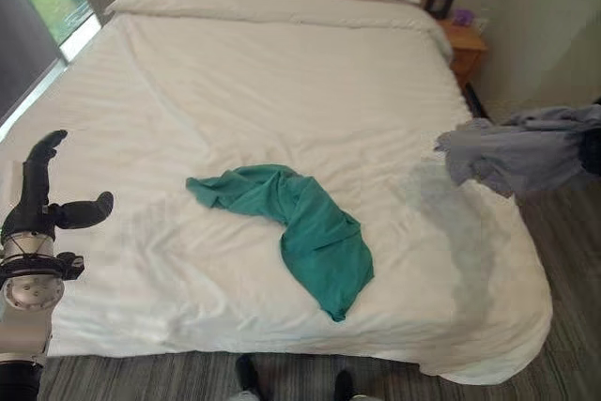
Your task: Pick up bed clothes into laundry basket.
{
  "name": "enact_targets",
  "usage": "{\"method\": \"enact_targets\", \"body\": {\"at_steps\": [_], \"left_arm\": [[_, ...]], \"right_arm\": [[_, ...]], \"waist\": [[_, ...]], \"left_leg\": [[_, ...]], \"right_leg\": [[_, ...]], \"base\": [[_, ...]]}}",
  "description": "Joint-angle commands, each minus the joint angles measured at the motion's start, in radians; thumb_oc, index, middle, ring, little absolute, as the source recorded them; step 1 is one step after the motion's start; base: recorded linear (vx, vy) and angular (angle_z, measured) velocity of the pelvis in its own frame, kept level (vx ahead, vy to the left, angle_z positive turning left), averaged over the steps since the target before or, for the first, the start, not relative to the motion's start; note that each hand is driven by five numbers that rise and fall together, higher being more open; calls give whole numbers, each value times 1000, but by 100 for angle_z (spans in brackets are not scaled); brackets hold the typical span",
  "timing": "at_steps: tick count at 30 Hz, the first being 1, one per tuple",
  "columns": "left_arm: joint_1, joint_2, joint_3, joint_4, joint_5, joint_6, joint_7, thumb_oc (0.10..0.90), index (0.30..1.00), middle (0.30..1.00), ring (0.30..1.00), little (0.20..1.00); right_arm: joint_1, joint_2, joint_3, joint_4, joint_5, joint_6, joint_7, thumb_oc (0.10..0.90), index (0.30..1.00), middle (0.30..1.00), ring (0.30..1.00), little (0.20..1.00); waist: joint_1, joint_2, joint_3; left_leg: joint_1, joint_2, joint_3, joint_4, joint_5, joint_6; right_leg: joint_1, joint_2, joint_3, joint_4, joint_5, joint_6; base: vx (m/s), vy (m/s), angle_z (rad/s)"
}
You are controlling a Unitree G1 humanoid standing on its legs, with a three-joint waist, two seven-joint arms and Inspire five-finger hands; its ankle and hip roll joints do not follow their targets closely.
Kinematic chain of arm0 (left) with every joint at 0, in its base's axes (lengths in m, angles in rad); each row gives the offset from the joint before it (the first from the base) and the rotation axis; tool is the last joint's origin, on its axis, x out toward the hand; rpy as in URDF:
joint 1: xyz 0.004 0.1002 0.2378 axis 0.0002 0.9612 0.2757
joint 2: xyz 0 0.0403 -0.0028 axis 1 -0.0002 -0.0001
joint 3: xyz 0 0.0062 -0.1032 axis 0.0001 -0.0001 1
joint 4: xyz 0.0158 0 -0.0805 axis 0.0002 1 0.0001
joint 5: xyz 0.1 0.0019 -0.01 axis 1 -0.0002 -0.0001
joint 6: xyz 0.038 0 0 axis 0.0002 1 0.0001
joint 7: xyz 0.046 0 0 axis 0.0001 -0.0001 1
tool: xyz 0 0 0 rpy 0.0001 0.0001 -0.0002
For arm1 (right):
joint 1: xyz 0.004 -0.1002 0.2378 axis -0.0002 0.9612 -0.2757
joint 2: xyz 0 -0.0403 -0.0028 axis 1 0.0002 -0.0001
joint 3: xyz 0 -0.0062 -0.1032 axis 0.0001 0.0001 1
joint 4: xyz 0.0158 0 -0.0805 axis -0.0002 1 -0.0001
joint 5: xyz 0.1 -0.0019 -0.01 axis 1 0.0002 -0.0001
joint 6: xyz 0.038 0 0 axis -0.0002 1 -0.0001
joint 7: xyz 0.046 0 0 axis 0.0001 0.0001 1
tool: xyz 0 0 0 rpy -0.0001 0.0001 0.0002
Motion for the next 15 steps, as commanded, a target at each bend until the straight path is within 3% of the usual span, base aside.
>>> {"method": "enact_targets", "body": {"at_steps": [1,2,3,6,7,8,9,10,11,12,15], "left_arm": [[-79,38,-3,-95,76,-71,31,800,900,900,900,900],[-80,17,-13,-105,96,-69,26,800,900,900,900,900],[-81,17,-15,-105,97,-70,26,800,900,900,900,900],[-85,-6,-28,-107,139,-54,12,800,900,900,900,900],[-85,-6,-30,-106,141,-54,12,800,900,900,900,900],[-96,-17,-41,-79,180,-45,16,800,900,900,900,900],[-99,-17,-46,-76,183,-46,17,800,900,900,900,900],[-109,-31,-59,-32,214,-30,16,800,900,900,900,900],[-114,-31,-65,-28,216,-30,17,800,900,900,900,900],[-121,-51,-78,33,243,-7,11,800,900,900,900,900],[-136,-77,-107,89,271,19,1,800,900,900,900,900]], "right_arm": [[-64,-72,-106,-67,-8,-61,-80,400,300,300,300,300],[-10,-39,-135,-100,-27,-77,-75,400,300,300,300,300],[-5,-37,-139,-103,-28,-76,-73,400,300,300,300,300],[104,32,-182,-143,-68,-85,-51,400,300,300,300,300],[111,36,-187,-149,-69,-85,-50,400,300,300,300,300],[181,86,-211,-158,-97,-92,-43,400,300,300,300,300],[189,90,-217,-163,-99,-94,-43,400,300,300,300,300],[264,156,-243,-158,-111,-94,-39,400,300,300,300,300],[272,161,-248,-164,-113,-94,-38,400,300,300,300,300],[337,224,-253,-123,-129,-84,-33,400,300,300,300,300],[408,281,-249,-60,-150,-65,-26,400,300,300,300,300]], "waist": [[-69,33,-105],[-111,40,-107],[-104,41,-112],[-168,56,-108],[-165,56,-109],[-211,65,-106],[-207,65,-107],[-244,73,-104],[-240,73,-105],[-278,81,-100],[-297,86,-99]], "left_leg": [[117,14,124,9,-147,-66],[134,16,152,9,-151,-63],[142,13,135,9,-171,-70],[167,17,182,9,-177,-65],[168,17,184,9,-178,-65],[178,17,207,9,-179,-65],[179,18,208,9,-179,-65],[183,21,226,9,-178,-64],[184,21,226,9,-178,-64],[188,23,239,9,-177,-64],[192,25,249,9,-177,-64]], "right_leg": [[24,-28,18,12,-106,69],[11,-25,47,12,-103,71],[16,-27,59,12,-115,76],[-7,-22,115,13,-102,82],[-7,-22,116,13,-101,82],[-18,-16,140,14,-97,83],[-18,-16,141,14,-96,83],[-25,-12,153,14,-92,82],[-26,-12,154,14,-92,82],[-33,-9,166,15,-88,82],[-38,-6,178,15,-85,79]], "base": [[1,-11,-62],[71,24,-59],[71,17,-59],[14,5,-69],[7,-12,-68],[8,-7,-67],[1,-23,-68],[-7,-15,-42],[-21,-26,-31],[-16,-21,-38],[-9,-19,-32]]}}
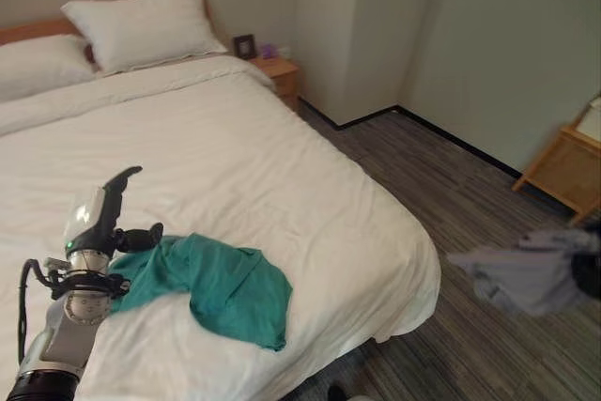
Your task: Pick up bed clothes into laundry basket.
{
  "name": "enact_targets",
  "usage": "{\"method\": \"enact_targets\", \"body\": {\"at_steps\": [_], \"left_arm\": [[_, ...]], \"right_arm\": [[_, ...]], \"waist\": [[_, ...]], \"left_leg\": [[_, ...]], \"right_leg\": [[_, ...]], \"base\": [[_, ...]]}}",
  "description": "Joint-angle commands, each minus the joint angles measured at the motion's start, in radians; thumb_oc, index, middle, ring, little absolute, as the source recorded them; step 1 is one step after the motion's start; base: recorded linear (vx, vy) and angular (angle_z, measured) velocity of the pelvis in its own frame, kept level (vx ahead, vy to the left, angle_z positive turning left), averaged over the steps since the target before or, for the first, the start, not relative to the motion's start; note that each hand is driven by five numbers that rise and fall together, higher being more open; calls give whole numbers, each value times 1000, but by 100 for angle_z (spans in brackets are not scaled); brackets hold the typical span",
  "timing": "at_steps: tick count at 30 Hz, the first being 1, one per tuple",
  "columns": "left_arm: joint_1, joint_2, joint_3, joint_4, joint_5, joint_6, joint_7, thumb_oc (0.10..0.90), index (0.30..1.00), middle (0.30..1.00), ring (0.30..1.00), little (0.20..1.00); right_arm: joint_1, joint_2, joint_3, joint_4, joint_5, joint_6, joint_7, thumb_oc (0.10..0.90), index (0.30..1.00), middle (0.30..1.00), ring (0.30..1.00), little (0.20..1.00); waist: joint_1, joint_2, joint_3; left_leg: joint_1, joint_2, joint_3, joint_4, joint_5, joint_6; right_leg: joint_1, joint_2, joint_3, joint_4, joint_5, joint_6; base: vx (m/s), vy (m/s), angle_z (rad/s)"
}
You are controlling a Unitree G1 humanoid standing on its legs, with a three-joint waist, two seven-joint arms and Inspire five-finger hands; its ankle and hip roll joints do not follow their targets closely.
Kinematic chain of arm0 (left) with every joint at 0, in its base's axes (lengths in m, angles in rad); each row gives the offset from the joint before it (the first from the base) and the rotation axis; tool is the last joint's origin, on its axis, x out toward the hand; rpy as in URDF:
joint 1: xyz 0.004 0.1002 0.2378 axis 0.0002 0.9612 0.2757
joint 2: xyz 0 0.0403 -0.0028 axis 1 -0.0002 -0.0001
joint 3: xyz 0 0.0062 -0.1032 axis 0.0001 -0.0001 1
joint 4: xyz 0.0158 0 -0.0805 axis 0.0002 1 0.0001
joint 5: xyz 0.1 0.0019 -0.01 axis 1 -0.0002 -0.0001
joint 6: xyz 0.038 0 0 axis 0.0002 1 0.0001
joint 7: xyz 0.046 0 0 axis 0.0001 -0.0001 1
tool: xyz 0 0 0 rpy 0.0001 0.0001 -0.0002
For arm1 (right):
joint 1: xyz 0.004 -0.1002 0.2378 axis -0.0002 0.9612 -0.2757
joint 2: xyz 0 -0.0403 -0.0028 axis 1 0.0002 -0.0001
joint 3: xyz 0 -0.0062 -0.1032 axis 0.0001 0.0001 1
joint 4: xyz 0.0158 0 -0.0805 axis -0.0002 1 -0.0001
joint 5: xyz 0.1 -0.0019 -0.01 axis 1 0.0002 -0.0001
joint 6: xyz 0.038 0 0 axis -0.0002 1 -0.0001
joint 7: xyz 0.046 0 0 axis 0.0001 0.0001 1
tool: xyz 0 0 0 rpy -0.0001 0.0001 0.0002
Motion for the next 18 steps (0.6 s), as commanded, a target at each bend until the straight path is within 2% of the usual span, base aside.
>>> {"method": "enact_targets", "body": {"at_steps": [1,3,8,13,14,15,18], "left_arm": [[-138,44,83,0,51,14,17,800,900,900,900,900],[-119,5,73,41,68,41,-13,800,900,900,900,900],[-117,-25,36,112,89,57,-47,800,900,900,900,900],[-129,-35,-79,160,137,60,-162,800,900,900,900,900],[-129,-41,-102,164,143,59,-180,778,867,867,867,867],[-146,-57,-134,198,141,59,-195,400,300,300,300,300],[-165,-90,-175,232,129,64,-222,400,300,300,300,300]], "right_arm": [[-83,-27,-145,-26,-30,-11,-48,400,300,300,300,300],[-56,11,-141,35,-29,17,-37,400,300,300,300,300],[-51,19,-131,57,-9,18,-27,400,300,300,300,300],[-80,-6,-106,34,-9,10,-9,400,300,300,300,300],[-85,-11,-101,35,-11,10,-8,400,300,300,300,300],[-92,-17,-87,39,-12,9,-8,400,300,300,300,300],[-104,-26,-76,39,-14,9,-4,400,300,300,300,300]], "waist": [[9,17,48],[-10,23,52],[-25,34,62],[-36,60,92],[-36,64,95],[-37,69,98],[-39,75,104]], "left_leg": [[72,4,13,10,-111,-7],[75,8,20,10,-110,-8],[78,17,31,10,-104,-12],[70,21,41,10,-95,-18],[68,23,39,10,-93,-20],[65,24,37,10,-90,-22],[60,27,33,10,-86,-24]], "right_leg": [[6,-14,-21,15,-95,65],[3,-13,-10,16,-95,62],[-3,-9,6,15,-97,57],[-13,-6,12,14,-97,57],[-14,-6,12,14,-97,56],[-15,-5,9,14,-98,55],[-15,-5,5,13,-101,53]], "base": [[-14,-40,-29],[-19,-56,-18],[-19,-32,-18],[-24,-6,-1],[-45,-21,-1],[-36,-25,1],[-27,-16,1]]}}
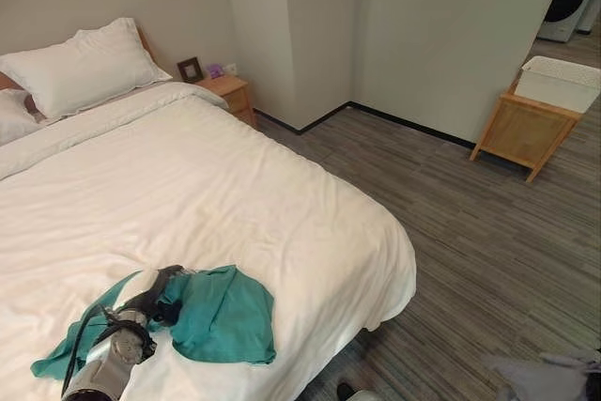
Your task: Pick up bed clothes into laundry basket.
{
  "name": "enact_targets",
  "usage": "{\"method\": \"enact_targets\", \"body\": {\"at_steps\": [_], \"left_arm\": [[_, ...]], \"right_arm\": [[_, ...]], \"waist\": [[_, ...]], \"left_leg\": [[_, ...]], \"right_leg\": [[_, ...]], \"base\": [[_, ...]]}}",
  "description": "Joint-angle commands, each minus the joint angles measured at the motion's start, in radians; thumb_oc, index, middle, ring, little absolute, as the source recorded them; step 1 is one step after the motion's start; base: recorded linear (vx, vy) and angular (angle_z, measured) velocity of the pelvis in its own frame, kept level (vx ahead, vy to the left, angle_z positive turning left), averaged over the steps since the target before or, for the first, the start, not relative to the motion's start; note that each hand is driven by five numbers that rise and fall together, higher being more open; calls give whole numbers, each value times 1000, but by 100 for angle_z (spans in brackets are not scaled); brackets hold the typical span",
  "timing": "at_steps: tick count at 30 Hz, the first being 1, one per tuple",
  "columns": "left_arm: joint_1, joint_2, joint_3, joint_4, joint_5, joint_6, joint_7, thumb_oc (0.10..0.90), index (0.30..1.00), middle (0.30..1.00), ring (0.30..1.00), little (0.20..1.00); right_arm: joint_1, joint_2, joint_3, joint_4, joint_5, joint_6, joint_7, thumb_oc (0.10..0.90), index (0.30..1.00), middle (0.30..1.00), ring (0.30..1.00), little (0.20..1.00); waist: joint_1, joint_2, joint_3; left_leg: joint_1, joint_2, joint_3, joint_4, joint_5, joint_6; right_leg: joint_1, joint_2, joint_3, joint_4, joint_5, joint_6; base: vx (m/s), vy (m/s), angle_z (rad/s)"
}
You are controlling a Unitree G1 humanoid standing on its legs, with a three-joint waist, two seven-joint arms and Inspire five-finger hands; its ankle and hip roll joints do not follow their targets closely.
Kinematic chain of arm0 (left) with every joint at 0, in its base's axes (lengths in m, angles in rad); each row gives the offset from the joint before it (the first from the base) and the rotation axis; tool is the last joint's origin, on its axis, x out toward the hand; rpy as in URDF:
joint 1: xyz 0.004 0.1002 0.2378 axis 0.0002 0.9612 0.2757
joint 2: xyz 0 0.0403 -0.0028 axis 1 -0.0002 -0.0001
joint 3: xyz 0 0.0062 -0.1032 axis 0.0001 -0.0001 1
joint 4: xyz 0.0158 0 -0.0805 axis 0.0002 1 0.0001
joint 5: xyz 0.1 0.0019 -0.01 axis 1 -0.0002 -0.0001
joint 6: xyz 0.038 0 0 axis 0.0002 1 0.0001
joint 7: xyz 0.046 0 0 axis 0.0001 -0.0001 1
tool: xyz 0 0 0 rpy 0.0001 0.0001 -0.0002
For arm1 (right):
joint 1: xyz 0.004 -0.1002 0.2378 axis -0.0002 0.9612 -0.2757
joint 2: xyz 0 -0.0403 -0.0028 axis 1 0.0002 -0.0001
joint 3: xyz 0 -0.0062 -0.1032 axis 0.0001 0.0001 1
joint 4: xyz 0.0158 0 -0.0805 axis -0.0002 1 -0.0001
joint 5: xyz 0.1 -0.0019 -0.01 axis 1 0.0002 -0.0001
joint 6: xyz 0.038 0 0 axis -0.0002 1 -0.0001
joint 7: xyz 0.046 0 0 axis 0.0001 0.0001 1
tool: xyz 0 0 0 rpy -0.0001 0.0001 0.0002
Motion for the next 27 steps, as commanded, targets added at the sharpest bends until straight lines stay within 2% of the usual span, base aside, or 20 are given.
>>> {"method": "enact_targets", "body": {"at_steps": [1,3,6,7,8,9,10,11,12,14,15,16,17,18,20,22,24,25,26,27], "left_arm": [[-174,-12,2,12,4,-27,-39,400,300,300,300,300],[-190,-35,-22,30,-7,-26,-43,400,300,300,300,300],[-180,-39,-40,-49,-41,-33,-64,400,300,300,300,300],[-178,31,-36,-220,-27,-61,-63,400,300,300,300,300],[-167,38,-29,-240,-27,-53,-70,400,300,300,300,300],[-181,129,21,-411,-10,-68,-42,400,300,300,300,300],[-174,135,30,-422,-11,-63,-47,400,300,300,300,300],[-213,199,113,-541,-30,-73,15,400,300,300,300,300],[-211,202,118,-545,-31,-70,14,400,300,300,300,300],[-298,247,159,-644,-35,-90,86,400,300,300,300,300],[-409,276,161,-735,-61,-120,135,400,300,300,300,300],[-414,277,158,-734,-61,-119,135,400,300,300,300,300],[-498,280,151,-792,-84,-138,180,400,300,300,300,300],[-546,270,137,-812,-91,-141,200,400,300,300,300,300],[-594,262,119,-820,-91,-143,214,400,300,300,300,300],[-664,216,85,-875,-75,-170,234,400,300,300,300,300],[-670,199,78,-889,-73,-179,238,400,300,300,300,300],[-675,171,65,-895,-76,-183,245,400,300,300,300,300],[-663,139,54,-920,-97,-183,233,400,300,300,300,300],[-662,138,54,-922,-97,-182,231,400,300,300,300,300]], "right_arm": [[-146,-113,-91,-147,11,-61,-51,400,300,300,300,300],[-165,-123,-77,-144,11,-60,-53,400,300,300,300,300],[-200,-142,-51,-133,5,-56,-46,400,300,300,300,300],[-217,-176,-54,-129,-9,-60,-49,400,300,300,300,300],[-221,-174,-51,-126,-9,-61,-50,400,300,300,300,300],[-267,-207,-31,-132,-22,-59,-56,400,300,300,300,300],[-274,-203,-25,-131,-23,-58,-57,400,300,300,300,300],[-321,-239,4,-146,-32,-55,-44,400,300,300,300,300],[-326,-239,6,-146,-32,-55,-43,400,300,300,300,300],[-332,-264,-8,-159,-46,-46,-40,400,300,300,300,300],[-341,-289,-14,-163,-48,-44,-45,400,300,300,300,300],[-341,-287,-17,-163,-47,-44,-45,400,300,300,300,300],[-361,-300,-21,-197,-51,-44,-55,400,300,300,300,300],[-378,-296,-11,-213,-52,-45,-55,400,300,300,300,300],[-390,-287,-3,-234,-52,-50,-53,400,300,300,300,300],[-380,-264,-16,-297,-76,-64,-55,400,300,300,300,300],[-370,-249,-25,-334,-91,-68,-55,400,300,300,300,300],[-366,-240,-25,-348,-108,-71,-64,400,300,300,300,300],[-366,-247,-9,-399,-151,-75,-70,400,300,300,300,300],[-363,-246,-11,-403,-153,-74,-69,400,300,300,300,300]], "waist": [[14,23,102],[11,29,106],[14,33,114],[48,23,121],[50,17,123],[118,-8,135],[116,-13,135],[193,-35,127],[193,-39,129],[204,-43,120],[189,-43,96],[192,-46,98],[170,-48,77],[165,-52,73],[162,-63,75],[134,-83,84],[126,-92,87],[122,-96,96],[165,-82,114],[161,-82,114]], "left_leg": [[52,36,-17,10,-71,-15],[51,34,-22,10,-74,-12],[62,22,-29,10,-85,-2],[63,5,-90,26,-77,0],[63,6,-89,31,-78,-1],[21,-17,-248,103,-104,17],[14,-17,-249,117,-113,19],[-9,-77,-464,146,-207,50],[-14,-78,-463,151,-205,51],[6,-87,-544,122,-228,61],[41,-90,-532,69,-226,70],[40,-91,-530,65,-217,69],[72,-99,-488,22,-210,81],[81,-108,-468,11,-208,87],[82,-115,-445,10,-206,91],[87,-119,-404,10,-227,94],[84,-112,-382,10,-220,86],[83,-104,-365,10,-214,79],[79,-84,-313,10,-216,80],[75,-83,-318,10,-210,79]], "right_leg": [[21,3,-37,14,-100,39],[20,5,-32,14,-100,38],[17,18,7,17,-101,32],[22,32,41,17,-105,26],[23,31,44,18,-105,25],[1,49,80,28,-78,18],[-2,47,81,29,-79,20],[-12,60,140,22,-70,23],[-15,59,143,22,-66,23],[-23,66,166,26,-59,21],[-30,58,168,25,-51,37],[-34,57,171,25,-45,36],[-43,46,180,25,-25,65],[-52,43,192,28,-11,78],[-64,40,203,33,6,91],[-95,21,188,53,44,133],[-114,17,169,57,68,133],[-139,8,127,76,96,133],[-149,-69,-128,96,35,108],[-150,-69,-134,99,35,104]], "base": [[0,0,0],[0,0,0],[14,-2,-3],[32,-14,-17],[-59,-120,-37],[-98,-101,-40],[-108,-106,-92],[-37,-4,-115],[-48,13,-167],[-57,136,-152],[-67,166,-76],[-66,278,-18],[-78,214,-30],[-79,213,-33],[-85,102,-47],[-171,150,-59],[-173,4,-48],[-294,40,-31],[-284,40,-60],[-237,68,-101]]}}
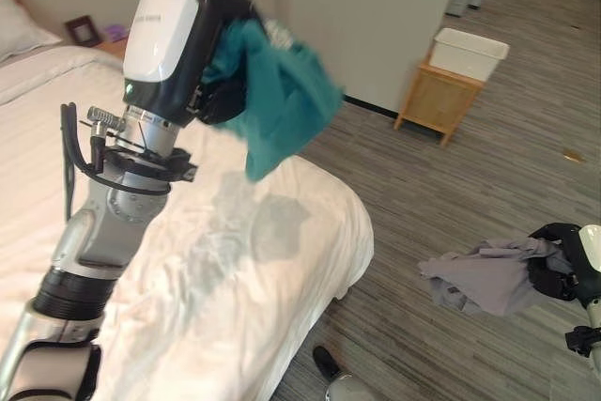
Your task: Pick up bed clothes into laundry basket.
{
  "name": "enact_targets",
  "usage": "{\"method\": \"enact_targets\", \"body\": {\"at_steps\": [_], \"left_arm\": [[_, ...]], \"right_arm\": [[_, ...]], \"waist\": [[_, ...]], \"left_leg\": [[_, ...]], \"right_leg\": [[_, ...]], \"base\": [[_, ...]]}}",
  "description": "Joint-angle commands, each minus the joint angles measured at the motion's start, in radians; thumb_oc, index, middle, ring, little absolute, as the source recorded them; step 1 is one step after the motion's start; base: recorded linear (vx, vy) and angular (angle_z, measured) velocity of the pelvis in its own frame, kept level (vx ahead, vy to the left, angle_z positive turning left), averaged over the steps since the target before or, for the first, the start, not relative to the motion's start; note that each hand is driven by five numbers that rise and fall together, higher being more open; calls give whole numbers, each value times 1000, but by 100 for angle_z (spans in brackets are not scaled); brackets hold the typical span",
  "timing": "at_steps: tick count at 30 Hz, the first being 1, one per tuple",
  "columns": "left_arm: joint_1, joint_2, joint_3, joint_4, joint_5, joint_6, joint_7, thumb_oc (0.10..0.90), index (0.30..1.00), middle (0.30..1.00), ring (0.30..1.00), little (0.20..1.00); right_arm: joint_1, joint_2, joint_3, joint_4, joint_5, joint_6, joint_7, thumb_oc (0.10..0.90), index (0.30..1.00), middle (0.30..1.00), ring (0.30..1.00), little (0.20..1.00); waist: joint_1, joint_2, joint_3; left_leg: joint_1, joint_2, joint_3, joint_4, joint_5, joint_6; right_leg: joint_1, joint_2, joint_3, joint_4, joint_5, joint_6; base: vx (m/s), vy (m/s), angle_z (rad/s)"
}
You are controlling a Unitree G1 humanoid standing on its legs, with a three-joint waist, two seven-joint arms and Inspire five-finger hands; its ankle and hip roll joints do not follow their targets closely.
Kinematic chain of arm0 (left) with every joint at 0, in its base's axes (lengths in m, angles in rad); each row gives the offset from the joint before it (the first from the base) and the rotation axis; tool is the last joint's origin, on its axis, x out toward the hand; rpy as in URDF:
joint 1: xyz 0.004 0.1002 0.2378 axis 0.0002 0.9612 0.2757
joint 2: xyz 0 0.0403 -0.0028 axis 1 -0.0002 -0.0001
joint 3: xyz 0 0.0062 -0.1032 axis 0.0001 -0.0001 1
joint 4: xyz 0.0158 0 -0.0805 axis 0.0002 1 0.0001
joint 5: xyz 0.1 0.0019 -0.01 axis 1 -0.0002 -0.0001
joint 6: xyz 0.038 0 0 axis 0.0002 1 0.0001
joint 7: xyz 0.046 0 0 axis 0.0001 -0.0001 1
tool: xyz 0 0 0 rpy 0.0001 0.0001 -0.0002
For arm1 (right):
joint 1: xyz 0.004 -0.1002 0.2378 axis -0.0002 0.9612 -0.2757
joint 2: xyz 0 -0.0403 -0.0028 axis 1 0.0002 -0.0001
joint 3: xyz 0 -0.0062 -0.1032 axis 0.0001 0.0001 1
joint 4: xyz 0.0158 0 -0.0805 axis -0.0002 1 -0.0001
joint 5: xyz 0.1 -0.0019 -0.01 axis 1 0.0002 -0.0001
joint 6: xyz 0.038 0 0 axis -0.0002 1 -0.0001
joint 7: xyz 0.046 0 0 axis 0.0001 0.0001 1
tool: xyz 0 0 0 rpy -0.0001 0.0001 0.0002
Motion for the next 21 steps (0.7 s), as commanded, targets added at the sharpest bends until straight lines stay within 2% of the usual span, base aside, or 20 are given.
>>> {"method": "enact_targets", "body": {"at_steps": [1,2,3,4,5,7,9,12,14,15,16,17,19,21], "left_arm": [[-67,3,18,-65,-58,-28,52,400,300,300,300,300],[-11,-50,20,-88,-117,-42,41,400,300,300,300,300],[-2,-51,26,-93,-120,-43,38,400,300,300,300,300],[88,-129,20,-114,-184,-49,30,400,300,300,300,300],[99,-129,26,-119,-187,-49,27,400,300,300,300,300],[219,-203,22,-146,-253,-54,-10,400,300,300,300,300],[307,-254,-5,-165,-299,-51,-37,400,300,300,300,300],[353,-290,-90,-160,-387,-32,-84,400,300,300,300,300],[345,-288,-106,-152,-383,-29,-79,400,300,300,300,300],[327,-285,-129,-137,-351,-21,-72,400,300,300,300,300],[324,-285,-133,-134,-347,-20,-69,400,300,300,300,300],[311,-291,-138,-95,-328,-14,-50,400,300,300,300,300],[307,-298,-142,-64,-308,-10,-41,400,300,300,300,300],[280,-301,-156,-1,-254,2,-27,400,300,300,300,300]], "right_arm": [[-108,-123,-135,-207,-59,-43,-80,400,300,300,300,300],[-134,-119,-106,-271,-59,-69,-75,400,300,300,300,300],[-132,-120,-104,-274,-60,-68,-73,400,300,300,300,300],[-165,-97,-66,-317,-46,-87,-63,400,300,300,300,300],[-164,-98,-62,-320,-47,-86,-61,400,300,300,300,300],[-198,-61,-12,-334,-29,-97,-51,400,300,300,300,300],[-231,-22,32,-331,-14,-101,-61,400,300,300,300,300],[-271,45,109,-300,7,-87,-79,400,300,300,300,300],[-275,54,127,-286,6,-82,-87,400,300,300,300,300],[-267,65,143,-275,7,-73,-94,400,300,300,300,300],[-266,67,143,-275,6,-72,-95,400,300,300,300,300],[-255,61,157,-272,16,-75,-93,400,300,300,300,300],[-253,54,166,-266,26,-77,-81,400,300,300,300,300],[-264,28,189,-250,94,-100,-70,400,300,300,300,300]], "waist": [[27,60,19],[52,61,15],[52,63,14],[63,57,13],[64,57,11],[80,56,3],[97,56,-5],[122,55,-34],[134,48,-42],[146,37,-54],[150,35,-55],[150,32,-60],[152,36,-63],[146,32,-59]], "left_leg": [[-85,40,64,-41,14,31],[-82,55,109,-41,19,31],[-77,57,111,-41,15,30],[-77,64,162,-41,29,38],[-73,63,167,-41,29,38],[-69,65,211,-41,33,49],[-66,63,246,-41,41,57],[-69,79,331,-36,66,53],[-71,83,349,-34,76,49],[-83,97,364,-28,104,33],[-82,102,366,-27,109,27],[-77,141,396,-5,134,1],[-65,158,413,8,140,-12],[-80,219,438,121,150,-42]], "right_leg": [[-20,-126,-402,70,-154,40],[8,-167,-544,111,-189,27],[9,-166,-544,117,-195,27],[37,-187,-594,160,-205,18],[36,-187,-589,165,-208,18],[57,-207,-597,208,-210,17],[77,-231,-614,234,-189,22],[148,-266,-689,209,-142,41],[175,-262,-700,181,-135,44],[214,-229,-692,107,-160,42],[217,-223,-691,99,-161,37],[226,-202,-677,47,-171,34],[233,-180,-659,23,-183,20],[256,-140,-632,-17,-233,-12]], "base": [[-150,-1,-163],[-128,13,-173],[-210,-11,-231],[-112,-10,-178],[-160,-18,-138],[-81,-17,-121],[-106,-54,-118],[-149,-153,-95],[-129,-202,-86],[-96,-204,-66],[-179,-395,-57],[-76,-307,-62],[-45,-289,-79],[-26,-326,-54]]}}
